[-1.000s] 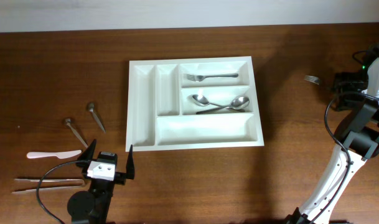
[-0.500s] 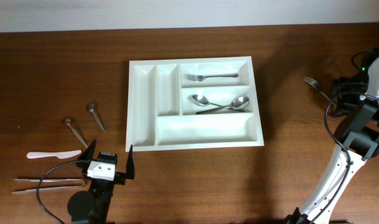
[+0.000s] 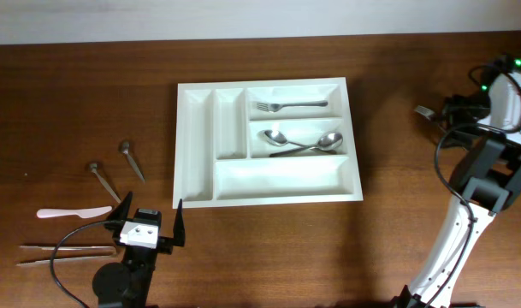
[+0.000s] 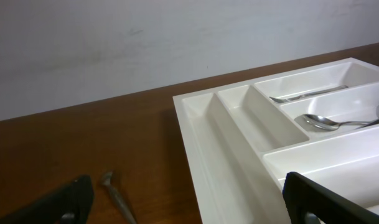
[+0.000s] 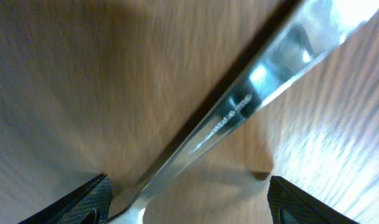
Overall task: Pack container
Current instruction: 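Lower the right gripper over the silver fork on the right, then close the right gripper on the fork handle and lift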
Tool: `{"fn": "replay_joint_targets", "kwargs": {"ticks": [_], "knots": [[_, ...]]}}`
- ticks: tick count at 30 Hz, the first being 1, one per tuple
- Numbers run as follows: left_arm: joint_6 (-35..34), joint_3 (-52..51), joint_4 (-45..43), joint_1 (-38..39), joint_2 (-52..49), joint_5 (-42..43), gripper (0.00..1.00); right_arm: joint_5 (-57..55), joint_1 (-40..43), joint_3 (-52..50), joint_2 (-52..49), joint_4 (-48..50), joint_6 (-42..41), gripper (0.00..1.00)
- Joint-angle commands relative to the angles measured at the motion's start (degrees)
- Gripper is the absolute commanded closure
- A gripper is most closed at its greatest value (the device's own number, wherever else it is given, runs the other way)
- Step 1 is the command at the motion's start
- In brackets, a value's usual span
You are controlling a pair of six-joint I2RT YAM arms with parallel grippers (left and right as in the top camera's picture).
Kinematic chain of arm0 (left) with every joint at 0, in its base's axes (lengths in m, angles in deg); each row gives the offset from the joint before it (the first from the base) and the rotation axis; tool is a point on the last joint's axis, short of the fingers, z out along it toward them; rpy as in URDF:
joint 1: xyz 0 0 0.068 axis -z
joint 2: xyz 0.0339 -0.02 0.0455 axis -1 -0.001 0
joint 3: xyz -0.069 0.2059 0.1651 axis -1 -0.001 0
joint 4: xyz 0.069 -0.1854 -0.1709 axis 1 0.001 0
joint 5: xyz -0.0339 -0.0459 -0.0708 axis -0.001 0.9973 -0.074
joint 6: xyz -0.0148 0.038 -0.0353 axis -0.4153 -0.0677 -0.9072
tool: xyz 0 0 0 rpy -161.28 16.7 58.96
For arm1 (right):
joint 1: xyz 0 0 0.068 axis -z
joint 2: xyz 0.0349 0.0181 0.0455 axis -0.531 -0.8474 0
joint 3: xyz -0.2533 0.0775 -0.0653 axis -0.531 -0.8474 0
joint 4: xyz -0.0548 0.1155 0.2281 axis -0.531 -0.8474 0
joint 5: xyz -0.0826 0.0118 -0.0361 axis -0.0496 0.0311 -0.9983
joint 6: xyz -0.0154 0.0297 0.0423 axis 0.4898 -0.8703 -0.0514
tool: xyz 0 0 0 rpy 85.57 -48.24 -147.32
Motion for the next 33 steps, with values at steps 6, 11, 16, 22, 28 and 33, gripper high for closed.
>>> {"fn": "replay_joint_targets", "kwargs": {"ticks": [6, 11, 16, 22, 28, 33], "knots": [[0.55, -0.52, -0.17, -0.35, 0.5, -0.22, 0.01, -1.86, -2.69, 0.37, -1.51, -2.21, -12.66, 0.19], [0.55, -0.52, -0.17, -0.35, 0.5, -0.22, 0.01, -1.6, -2.29, 0.37, -1.51, -1.99, -14.29, 0.19], [0.55, -0.52, -0.17, -0.35, 0.5, -0.22, 0.01, -1.66, -2.29, 0.37, -1.51, -1.99, -14.51, 0.32], [0.55, -0.52, -0.17, -0.35, 0.5, -0.2, 0.01, -1.86, -1.92, 0.37, -1.51, -2.05, -14.47, 0.44], [0.55, -0.52, -0.17, -0.35, 0.5, -0.22, 0.01, -1.84, -1.46, 0.37, -1.51, -2.23, -14.47, 0.59], [0.55, -0.52, -0.17, -0.35, 0.5, -0.22, 0.01, -1.84, -1.44, 0.37, -1.51, -2.25, -14.45, 0.74]]}}
